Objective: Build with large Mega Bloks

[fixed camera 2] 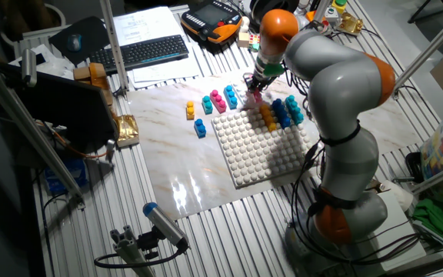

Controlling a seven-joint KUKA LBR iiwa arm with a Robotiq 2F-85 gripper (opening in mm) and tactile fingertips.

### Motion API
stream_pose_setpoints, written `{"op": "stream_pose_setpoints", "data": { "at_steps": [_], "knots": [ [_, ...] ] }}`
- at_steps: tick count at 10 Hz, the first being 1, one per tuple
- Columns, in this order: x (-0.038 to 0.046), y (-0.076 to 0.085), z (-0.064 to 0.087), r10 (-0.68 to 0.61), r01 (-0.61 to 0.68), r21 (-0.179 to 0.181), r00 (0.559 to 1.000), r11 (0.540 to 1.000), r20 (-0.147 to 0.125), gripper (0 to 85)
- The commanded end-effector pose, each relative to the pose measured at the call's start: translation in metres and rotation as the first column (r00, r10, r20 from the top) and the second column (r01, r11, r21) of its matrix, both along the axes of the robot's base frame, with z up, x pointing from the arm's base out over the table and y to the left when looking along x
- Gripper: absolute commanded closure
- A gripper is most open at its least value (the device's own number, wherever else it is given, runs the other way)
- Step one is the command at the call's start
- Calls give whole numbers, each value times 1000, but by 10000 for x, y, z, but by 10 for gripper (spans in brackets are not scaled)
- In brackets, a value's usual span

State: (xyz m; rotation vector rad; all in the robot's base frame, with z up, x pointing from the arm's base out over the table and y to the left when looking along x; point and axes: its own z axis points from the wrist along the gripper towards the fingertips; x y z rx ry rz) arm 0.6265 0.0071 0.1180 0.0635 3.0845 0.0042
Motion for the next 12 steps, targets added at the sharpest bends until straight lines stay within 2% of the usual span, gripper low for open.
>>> {"op": "stream_pose_setpoints", "data": {
  "at_steps": [1,4,5,7,8,9,12],
  "knots": [
    [-91,36,10,5,-5,-6,1000,1000,-4,840],
    [-268,37,-46,28,-28,11,1000,1000,-14,840],
    [-288,32,-59,28,-28,16,1000,999,-14,840],
    [-288,32,-59,9,-9,7,1000,1000,8,840],
    [-288,32,-59,-1,1,-6,1000,1000,28,840],
    [-288,32,-59,5,-3,-34,999,999,40,840],
    [-288,32,-59,-12,14,-48,999,999,37,840]
  ]
}}
